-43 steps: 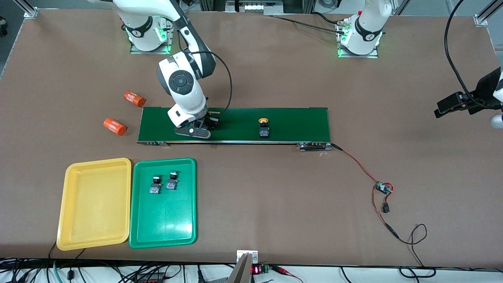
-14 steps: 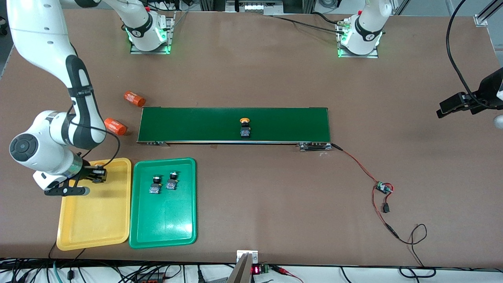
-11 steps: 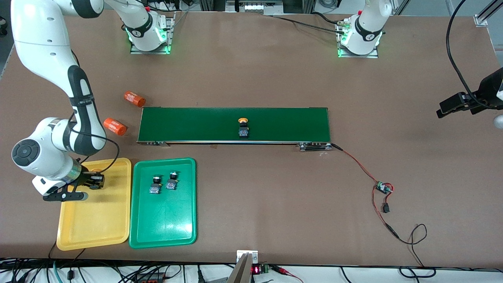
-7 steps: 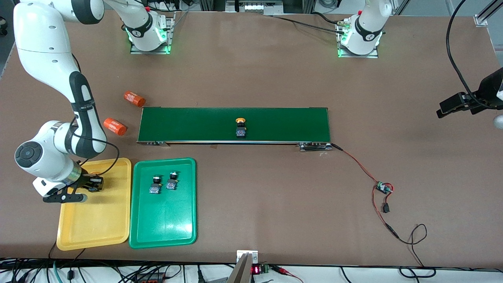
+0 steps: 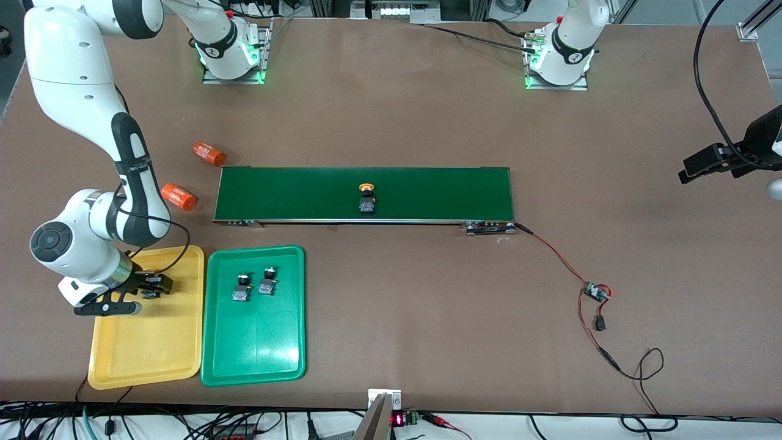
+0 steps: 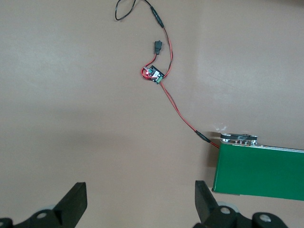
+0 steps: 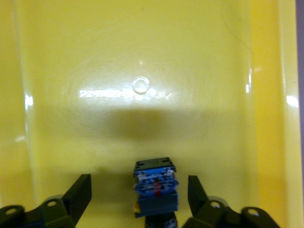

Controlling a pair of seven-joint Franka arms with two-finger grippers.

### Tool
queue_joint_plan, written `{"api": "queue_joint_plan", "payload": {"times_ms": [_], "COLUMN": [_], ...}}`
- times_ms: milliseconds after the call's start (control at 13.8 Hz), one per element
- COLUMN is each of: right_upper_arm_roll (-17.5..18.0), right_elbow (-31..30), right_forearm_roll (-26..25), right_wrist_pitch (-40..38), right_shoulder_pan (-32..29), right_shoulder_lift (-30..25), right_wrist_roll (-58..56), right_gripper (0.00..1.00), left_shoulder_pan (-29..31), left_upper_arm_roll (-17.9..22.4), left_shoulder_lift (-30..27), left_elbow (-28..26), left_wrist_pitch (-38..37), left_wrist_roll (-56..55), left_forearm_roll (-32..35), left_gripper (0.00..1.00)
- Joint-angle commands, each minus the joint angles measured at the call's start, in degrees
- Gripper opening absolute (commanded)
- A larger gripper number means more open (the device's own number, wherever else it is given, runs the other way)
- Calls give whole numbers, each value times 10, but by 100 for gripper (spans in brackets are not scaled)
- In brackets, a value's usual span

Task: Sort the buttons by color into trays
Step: 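Lower and release the button into the yellow tray with the right gripper, then grasp the orange-capped button on the belt with the right gripper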

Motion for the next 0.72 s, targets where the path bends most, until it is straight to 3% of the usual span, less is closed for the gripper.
{"api": "queue_joint_plan", "payload": {"times_ms": [0,145,362,651], "right_upper_arm_roll": [8,8,8,8], "right_elbow": [-1,-26,-131,-220], "right_forearm_roll": [9,10,10,10], "right_wrist_pitch": [-66,-100,-91,-87], "right_shoulder_pan": [20,47,96,173], "right_shoulder_lift": [-34,-70,-154,-244], "right_wrist_roll": [67,96,167,276], "right_gripper": [100,100,100,100], "left_shoulder_pan": [1,-2,-4,-2], "left_upper_arm_roll": [-3,-3,-11,-11], "left_shoulder_lift": [-5,-6,-7,-7], "left_elbow": [2,2,2,1], "left_wrist_pitch": [-2,-6,-8,-9], "left_wrist_roll": [9,9,9,9], "left_forearm_roll": [-3,-3,-3,-3], "left_gripper": [100,100,100,100]}}
